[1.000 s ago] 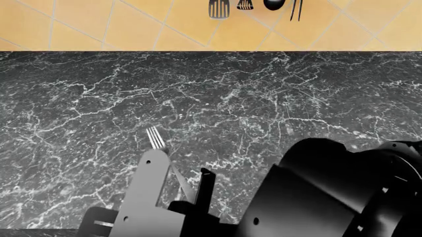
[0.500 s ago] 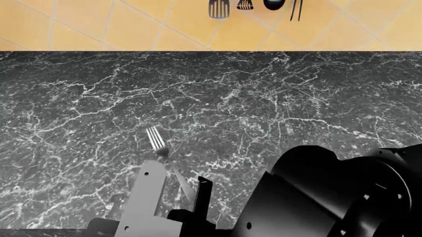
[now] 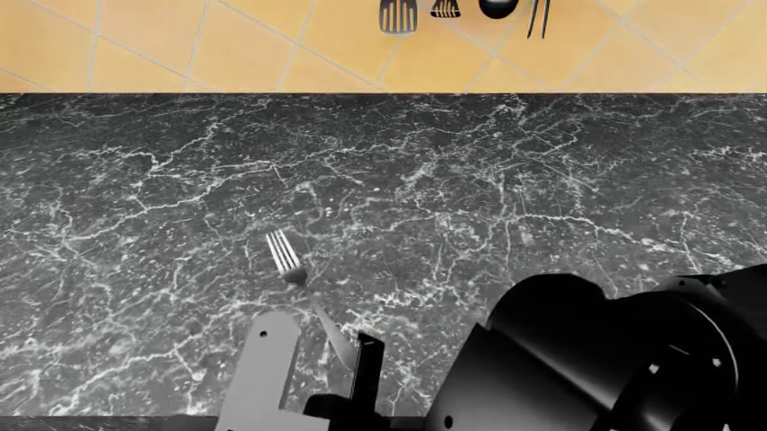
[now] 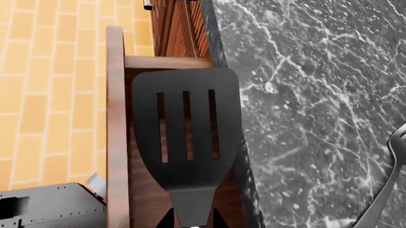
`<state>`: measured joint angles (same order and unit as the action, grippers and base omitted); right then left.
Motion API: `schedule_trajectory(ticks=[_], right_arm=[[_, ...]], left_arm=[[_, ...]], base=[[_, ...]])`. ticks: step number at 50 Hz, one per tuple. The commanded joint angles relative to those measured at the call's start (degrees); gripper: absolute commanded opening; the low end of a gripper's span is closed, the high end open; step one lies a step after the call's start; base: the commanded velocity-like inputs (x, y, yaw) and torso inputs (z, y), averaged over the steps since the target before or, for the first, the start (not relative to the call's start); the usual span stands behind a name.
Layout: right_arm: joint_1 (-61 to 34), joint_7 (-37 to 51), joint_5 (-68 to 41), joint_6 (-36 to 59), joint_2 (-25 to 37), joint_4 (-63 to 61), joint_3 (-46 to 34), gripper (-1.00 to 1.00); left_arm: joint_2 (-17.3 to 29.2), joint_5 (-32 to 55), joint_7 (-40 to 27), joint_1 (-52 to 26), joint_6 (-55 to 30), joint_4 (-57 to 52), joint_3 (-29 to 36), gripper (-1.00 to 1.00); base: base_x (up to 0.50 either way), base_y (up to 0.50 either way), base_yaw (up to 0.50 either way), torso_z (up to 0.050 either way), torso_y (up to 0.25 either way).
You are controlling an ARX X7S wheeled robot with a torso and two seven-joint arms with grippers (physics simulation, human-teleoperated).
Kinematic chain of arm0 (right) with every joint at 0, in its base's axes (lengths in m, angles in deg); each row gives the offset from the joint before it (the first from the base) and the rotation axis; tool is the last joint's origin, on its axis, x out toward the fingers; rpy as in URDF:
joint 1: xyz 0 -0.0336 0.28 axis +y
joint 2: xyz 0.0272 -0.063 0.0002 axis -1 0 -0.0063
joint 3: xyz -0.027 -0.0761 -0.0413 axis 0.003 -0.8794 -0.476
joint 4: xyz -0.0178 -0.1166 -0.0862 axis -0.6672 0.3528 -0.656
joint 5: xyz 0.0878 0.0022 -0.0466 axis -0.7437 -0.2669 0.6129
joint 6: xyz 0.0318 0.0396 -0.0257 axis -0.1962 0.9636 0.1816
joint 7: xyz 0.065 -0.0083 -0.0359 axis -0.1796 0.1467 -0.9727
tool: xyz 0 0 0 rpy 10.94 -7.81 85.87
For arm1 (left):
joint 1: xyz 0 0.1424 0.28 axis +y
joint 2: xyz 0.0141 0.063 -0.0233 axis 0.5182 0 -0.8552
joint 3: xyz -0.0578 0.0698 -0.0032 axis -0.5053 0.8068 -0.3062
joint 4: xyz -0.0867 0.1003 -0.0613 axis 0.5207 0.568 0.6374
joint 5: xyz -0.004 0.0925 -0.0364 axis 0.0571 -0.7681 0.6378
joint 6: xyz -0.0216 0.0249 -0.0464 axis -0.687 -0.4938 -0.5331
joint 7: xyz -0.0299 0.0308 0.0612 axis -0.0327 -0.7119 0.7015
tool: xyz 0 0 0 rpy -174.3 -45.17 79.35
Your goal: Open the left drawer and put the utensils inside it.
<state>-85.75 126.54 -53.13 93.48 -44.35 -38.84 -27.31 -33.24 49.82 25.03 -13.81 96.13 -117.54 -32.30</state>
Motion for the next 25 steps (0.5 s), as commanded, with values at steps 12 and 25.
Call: schedule_trajectory(ticks=[12, 25], right_arm=[[-0.1, -0.5, 2.1, 0.2, 0.5, 0.0, 0.5, -1.00], [-1.0, -0.1, 2.3, 0.3, 0.8, -0.2, 0.2, 1.00]], left_arm=[[-0.4, 0.1, 0.4, 0.0, 0.1, 0.0, -0.2, 1.00], [-0.1, -0.1, 0.1, 0.0, 0.1, 0.0, 0.1, 1.00]], base=[[0.00, 0.00, 0.00, 0.000, 0.000], [0.00, 0.00, 0.00, 0.000, 0.001]])
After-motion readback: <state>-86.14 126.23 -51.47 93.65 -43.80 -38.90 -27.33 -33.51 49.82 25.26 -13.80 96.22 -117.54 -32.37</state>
